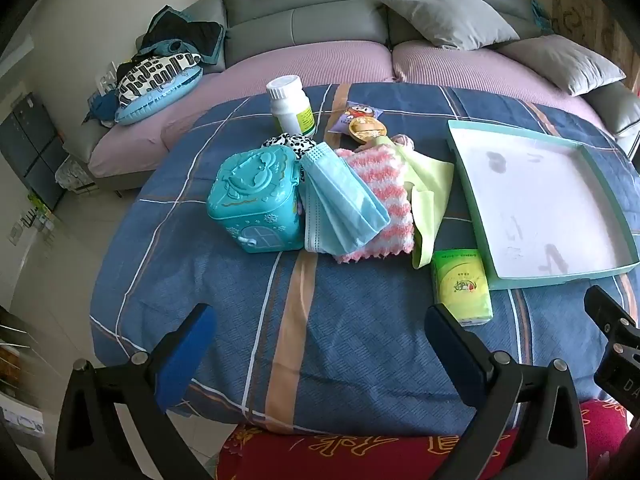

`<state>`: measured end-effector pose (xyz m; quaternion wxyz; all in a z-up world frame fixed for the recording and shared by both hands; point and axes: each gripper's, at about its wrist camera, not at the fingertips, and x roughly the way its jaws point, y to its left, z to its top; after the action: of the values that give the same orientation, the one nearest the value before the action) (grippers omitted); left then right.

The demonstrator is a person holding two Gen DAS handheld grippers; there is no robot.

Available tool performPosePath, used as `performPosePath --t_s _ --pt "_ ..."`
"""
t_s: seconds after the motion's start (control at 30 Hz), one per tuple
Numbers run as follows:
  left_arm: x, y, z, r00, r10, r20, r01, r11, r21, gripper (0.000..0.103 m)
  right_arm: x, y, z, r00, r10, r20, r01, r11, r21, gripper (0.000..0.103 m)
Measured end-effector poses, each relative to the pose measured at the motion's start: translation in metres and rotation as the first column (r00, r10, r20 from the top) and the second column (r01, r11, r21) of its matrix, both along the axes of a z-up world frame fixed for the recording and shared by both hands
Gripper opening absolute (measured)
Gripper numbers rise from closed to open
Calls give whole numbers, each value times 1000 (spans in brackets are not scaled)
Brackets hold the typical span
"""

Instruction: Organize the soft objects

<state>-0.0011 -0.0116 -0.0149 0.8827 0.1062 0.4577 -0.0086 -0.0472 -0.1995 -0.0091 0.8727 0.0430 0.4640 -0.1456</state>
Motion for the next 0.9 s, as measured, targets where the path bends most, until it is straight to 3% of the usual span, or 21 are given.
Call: performPosePath --t_s 0.9 --pt "-1 0 0 1000 -1 1 1 1000 9 103 0 2 -2 1000 -1 0 1 1000 0 103"
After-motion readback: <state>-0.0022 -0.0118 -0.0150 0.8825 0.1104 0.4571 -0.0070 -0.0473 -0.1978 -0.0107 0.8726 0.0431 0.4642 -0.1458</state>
